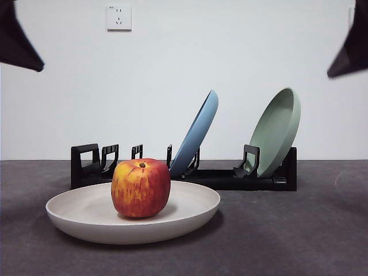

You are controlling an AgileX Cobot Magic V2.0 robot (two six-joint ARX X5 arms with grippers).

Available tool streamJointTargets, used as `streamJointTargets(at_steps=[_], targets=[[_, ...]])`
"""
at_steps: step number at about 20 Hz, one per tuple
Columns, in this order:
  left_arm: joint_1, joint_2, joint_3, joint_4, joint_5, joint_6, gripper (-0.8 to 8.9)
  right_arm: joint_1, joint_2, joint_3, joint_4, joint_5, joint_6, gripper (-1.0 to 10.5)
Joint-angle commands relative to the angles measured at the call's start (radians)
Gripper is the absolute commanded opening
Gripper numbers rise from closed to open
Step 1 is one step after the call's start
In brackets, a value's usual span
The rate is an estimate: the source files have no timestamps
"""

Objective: Take the yellow plate from the plate rack,put the plate on the table,take the apple from the table,put the apple in the plate

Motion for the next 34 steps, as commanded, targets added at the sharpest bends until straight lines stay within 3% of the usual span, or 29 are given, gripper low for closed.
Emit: streamJointTargets(at_steps=[1,5,7,17,19,22,29,34], targets=[[-0.002,-0.055,-0.048,0.015,-0.033,-0.037,-0.09,0.014,-0.031,-0.078,0.053,0.0,0.032,-0.1],[-0.002,-0.096,-0.056,0.018,-0.032,-0.043,-0.09,0.021,-0.034,-0.093,0.056,-0.001,0.03,-0.1],[-0.002,-0.093,-0.054,-0.008,-0.027,-0.043,-0.05,0.021,-0.035,-0.093,0.056,-0.001,0.076,0.0],[-0.002,-0.087,-0.054,-0.071,-0.025,-0.042,-0.01,0.02,-0.035,-0.093,0.055,-0.001,0.077,0.0],[0.003,-0.106,-0.054,-0.101,-0.029,-0.004,-0.01,0.02,-0.035,-0.093,0.055,-0.001,0.077,0.0],[0.085,-0.213,-0.056,-0.15,-0.015,0.056,-0.01,0.019,-0.035,-0.093,0.055,0.0,0.077,0.0],[0.42,-0.46,-0.14,-0.114,-0.02,0.106,-0.01,0.019,-0.035,-0.093,0.055,-0.001,0.077,0.0],[0.504,-0.536,-0.286,-0.018,-0.018,0.126,-0.01,0.019,-0.035,-0.093,0.055,-0.001,0.077,0.0]])
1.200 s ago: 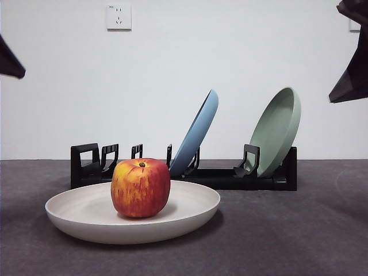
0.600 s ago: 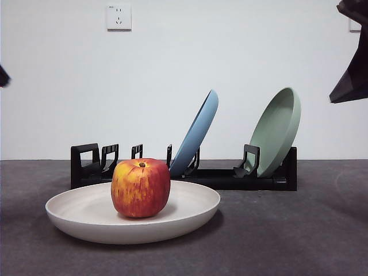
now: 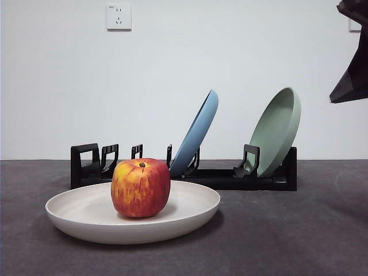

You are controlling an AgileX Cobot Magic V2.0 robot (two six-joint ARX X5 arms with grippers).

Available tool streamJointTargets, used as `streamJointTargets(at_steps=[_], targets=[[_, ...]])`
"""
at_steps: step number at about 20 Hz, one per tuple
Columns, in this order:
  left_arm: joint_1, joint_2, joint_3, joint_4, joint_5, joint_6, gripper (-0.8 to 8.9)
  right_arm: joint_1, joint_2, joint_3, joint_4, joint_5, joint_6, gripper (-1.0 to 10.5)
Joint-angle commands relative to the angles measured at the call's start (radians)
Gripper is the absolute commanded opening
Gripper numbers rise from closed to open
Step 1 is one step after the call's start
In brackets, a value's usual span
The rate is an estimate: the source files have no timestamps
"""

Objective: Take the yellow plate from the plate rack,put the plate on the table,take the apple from the table,put the apple in the plate

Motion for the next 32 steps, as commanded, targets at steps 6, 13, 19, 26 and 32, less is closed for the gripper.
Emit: streamJointTargets(at_steps=[6,13,19,26,32], targets=[[0.031,-0.092,-0.19,0.077,0.057,-0.019,-0.01,0.001,-0.002,-0.005,0.008,0.0,0.01,0.0],[0.031,-0.151,-0.246,0.051,0.056,-0.037,-0.01,0.001,-0.002,-0.005,0.007,0.0,0.009,0.0],[0.031,-0.15,-0.246,0.056,0.075,-0.039,-0.01,0.001,-0.002,-0.005,0.007,0.0,0.009,0.0],[0.031,-0.15,-0.246,0.056,0.075,-0.039,-0.01,0.001,-0.002,-0.005,0.007,0.0,0.01,0.0],[0.031,-0.15,-0.246,0.056,0.075,-0.039,-0.01,0.001,-0.002,-0.005,0.005,0.0,-0.004,0.0]])
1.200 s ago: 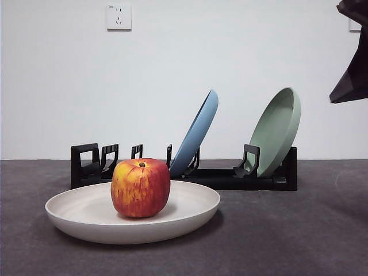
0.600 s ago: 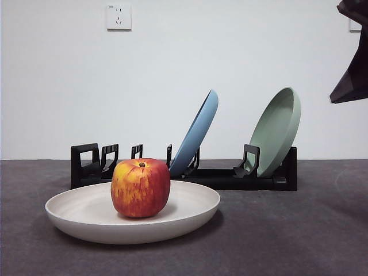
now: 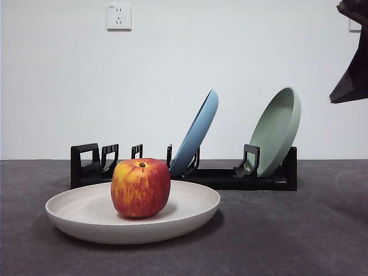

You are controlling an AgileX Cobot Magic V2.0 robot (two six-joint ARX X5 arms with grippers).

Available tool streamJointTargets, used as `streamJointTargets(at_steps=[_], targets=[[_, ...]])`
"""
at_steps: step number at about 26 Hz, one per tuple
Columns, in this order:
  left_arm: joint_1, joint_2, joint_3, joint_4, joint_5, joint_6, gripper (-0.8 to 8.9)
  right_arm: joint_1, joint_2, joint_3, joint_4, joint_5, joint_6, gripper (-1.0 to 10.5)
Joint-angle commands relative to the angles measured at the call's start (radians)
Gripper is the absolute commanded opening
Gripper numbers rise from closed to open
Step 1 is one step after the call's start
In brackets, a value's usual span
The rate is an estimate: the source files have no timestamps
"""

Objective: Take the yellow plate from the plate rack,put the plate on the table,take the apple from the table,put the apple in the plate

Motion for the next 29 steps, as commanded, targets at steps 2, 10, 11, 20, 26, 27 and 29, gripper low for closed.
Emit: streamJointTargets(at_steps=[2,10,11,20,26,27,29], targets=[[0.003,-0.001,-0.013,0.003,0.004,-0.004,-0.01,0.001,-0.005,-0.005,0.002,0.0,-0.028,0.0],[0.003,-0.001,-0.013,0.003,0.004,-0.004,-0.01,-0.178,-0.312,-0.023,-0.018,-0.008,-0.279,0.0],[0.003,-0.001,-0.013,0.003,0.004,-0.004,-0.01,-0.216,-0.355,-0.035,-0.016,-0.008,-0.279,0.0],[0.003,-0.001,-0.013,0.003,0.004,-0.004,-0.01,-0.341,-0.575,-0.229,0.01,-0.008,-0.278,0.0],[0.003,-0.001,-0.013,0.003,0.004,-0.004,-0.01,-0.341,-0.663,-0.343,0.051,-0.008,-0.24,0.0],[0.003,-0.001,-0.013,0.003,0.004,-0.004,-0.01,-0.341,-0.675,-0.357,0.051,-0.008,-0.233,0.0],[0.003,-0.001,-0.013,0.003,0.004,-0.004,-0.01,-0.341,-0.681,-0.377,0.05,-0.008,-0.22,0.0]])
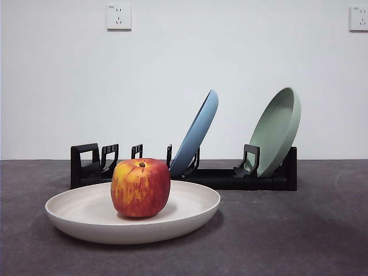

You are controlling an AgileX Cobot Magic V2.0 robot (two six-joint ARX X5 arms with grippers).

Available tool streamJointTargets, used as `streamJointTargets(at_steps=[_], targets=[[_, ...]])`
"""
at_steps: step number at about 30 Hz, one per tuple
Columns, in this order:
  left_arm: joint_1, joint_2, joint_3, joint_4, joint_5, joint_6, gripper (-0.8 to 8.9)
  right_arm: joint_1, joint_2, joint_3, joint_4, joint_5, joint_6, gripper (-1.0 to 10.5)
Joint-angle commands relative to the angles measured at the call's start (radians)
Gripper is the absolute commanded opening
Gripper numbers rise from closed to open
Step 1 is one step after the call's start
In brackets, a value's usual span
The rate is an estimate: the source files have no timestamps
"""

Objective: Take the yellow plate from the plate rack,put the plate on the table,take the apple from the table,put the apple in the plate

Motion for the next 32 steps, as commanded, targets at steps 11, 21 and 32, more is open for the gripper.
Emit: streamJointTargets(at_steps=[11,21,32], targets=[[0.003,-0.001,-0.013,0.003,0.004,-0.004,-0.01,0.001,-0.008,-0.067,-0.019,-0.006,0.086,0.0],[0.003,-0.001,-0.013,0.003,0.004,-0.004,-0.01,0.001,0.018,-0.066,-0.018,-0.02,0.152,0.0],[0.003,-0.001,-0.013,0.003,0.004,-0.004,-0.01,0.001,0.018,-0.066,-0.018,-0.02,0.152,0.0]])
